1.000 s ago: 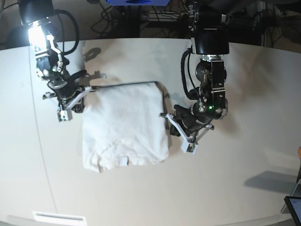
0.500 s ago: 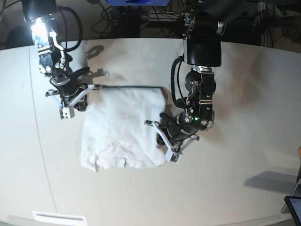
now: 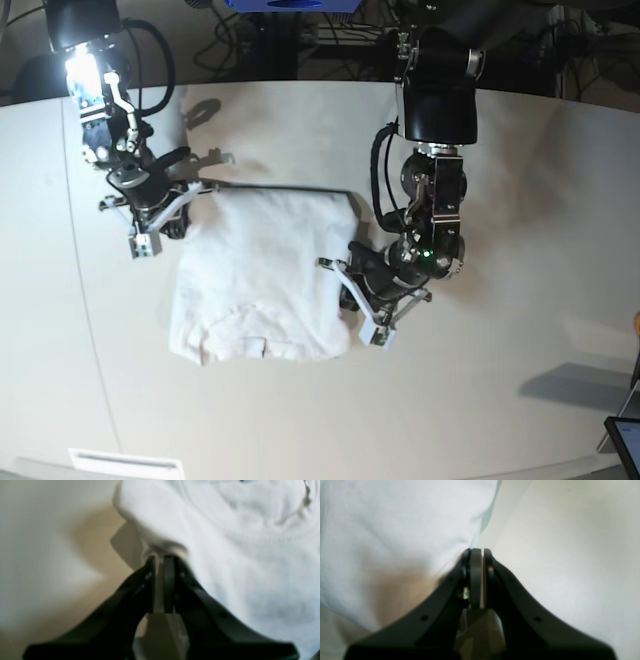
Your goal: Fold the T-shirt properly
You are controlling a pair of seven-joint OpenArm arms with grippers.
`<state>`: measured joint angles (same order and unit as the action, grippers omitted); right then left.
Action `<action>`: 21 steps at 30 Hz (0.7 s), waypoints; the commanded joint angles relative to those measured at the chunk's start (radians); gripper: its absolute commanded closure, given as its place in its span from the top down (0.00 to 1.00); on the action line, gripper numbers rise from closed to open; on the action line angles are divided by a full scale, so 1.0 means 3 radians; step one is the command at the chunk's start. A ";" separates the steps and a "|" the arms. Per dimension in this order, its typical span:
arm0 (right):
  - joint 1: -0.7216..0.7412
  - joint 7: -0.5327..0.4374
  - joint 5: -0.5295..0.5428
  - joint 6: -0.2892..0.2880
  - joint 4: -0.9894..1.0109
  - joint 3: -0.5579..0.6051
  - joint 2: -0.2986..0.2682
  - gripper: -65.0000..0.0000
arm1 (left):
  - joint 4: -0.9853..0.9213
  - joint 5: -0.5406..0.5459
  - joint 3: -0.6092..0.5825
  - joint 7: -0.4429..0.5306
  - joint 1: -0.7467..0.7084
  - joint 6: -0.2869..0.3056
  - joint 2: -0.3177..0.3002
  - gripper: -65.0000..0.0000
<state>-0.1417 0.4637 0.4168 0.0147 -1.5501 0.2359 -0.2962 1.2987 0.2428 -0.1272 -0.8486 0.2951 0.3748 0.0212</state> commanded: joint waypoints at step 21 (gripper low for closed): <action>-0.0037 0.0145 -0.0001 0.0010 -0.0564 -0.0671 -0.0140 0.04 | 0.1939 0.0027 0.0237 0.0064 -0.1211 0.0032 -0.0457 0.08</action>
<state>-0.1623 0.5320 0.4156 0.0219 -1.7004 0.0391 -0.3279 1.8580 0.2436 -0.0586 -0.8497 -0.0769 0.3790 -0.1066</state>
